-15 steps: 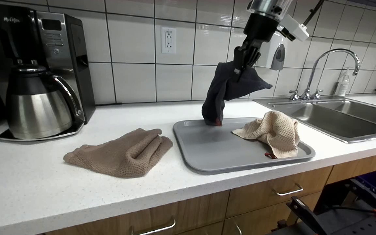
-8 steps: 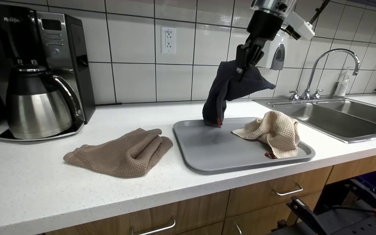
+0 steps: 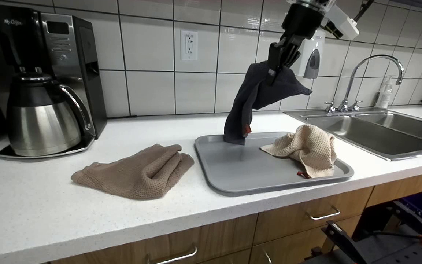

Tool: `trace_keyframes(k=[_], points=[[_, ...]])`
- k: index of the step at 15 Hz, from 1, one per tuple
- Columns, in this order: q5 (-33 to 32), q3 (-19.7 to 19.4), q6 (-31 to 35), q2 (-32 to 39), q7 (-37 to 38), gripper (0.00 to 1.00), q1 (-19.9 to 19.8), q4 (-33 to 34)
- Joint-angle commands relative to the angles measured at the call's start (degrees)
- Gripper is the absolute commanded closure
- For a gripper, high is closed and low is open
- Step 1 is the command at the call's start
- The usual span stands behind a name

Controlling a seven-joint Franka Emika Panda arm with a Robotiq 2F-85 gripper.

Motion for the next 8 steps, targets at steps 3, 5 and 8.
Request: trace_keyframes(k=[3, 5, 8], points=[[-0.1, -1.3, 0.2, -4.5, 1.2, 0.98, 1.4, -1.5], [-0.2, -1.6, 0.5, -4.0, 1.8, 0.98, 1.2, -0.9], [-0.9, -2.0, 1.1, -1.6, 4.1, 0.98, 0.3, 0.2]])
